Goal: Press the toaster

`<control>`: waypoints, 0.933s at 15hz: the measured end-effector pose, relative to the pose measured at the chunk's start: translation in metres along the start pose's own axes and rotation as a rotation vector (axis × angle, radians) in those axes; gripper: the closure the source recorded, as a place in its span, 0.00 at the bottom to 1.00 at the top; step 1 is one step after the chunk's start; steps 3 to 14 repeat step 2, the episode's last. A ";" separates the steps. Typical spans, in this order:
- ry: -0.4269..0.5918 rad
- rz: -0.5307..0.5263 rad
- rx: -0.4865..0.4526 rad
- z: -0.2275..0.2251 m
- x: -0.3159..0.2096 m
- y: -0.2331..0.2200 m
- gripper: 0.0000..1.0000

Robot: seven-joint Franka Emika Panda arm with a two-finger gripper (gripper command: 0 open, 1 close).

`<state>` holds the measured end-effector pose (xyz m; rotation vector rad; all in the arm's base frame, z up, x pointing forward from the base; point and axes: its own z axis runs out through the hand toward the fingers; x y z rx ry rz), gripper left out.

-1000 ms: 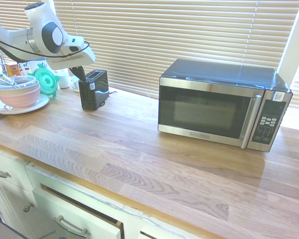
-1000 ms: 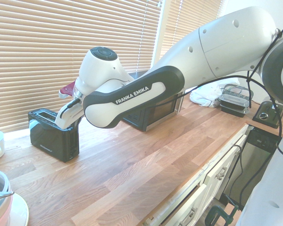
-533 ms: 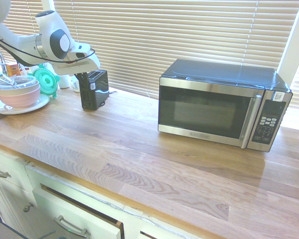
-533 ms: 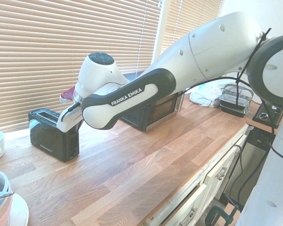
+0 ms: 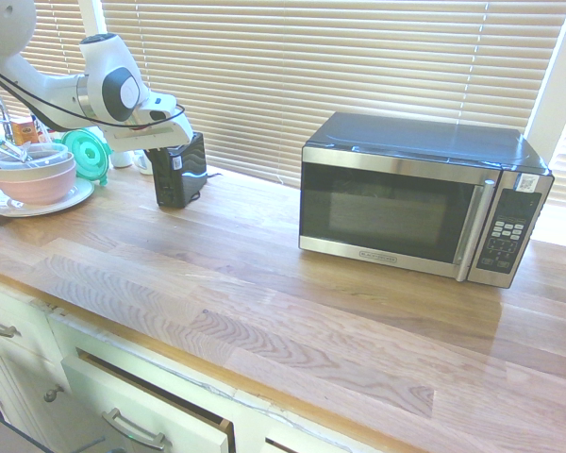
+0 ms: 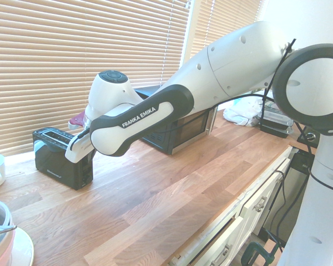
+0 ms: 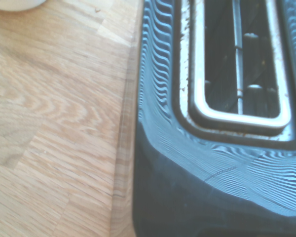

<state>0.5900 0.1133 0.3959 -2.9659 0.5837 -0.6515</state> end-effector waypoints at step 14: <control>-0.001 -0.001 -0.001 0.000 0.000 0.000 1.00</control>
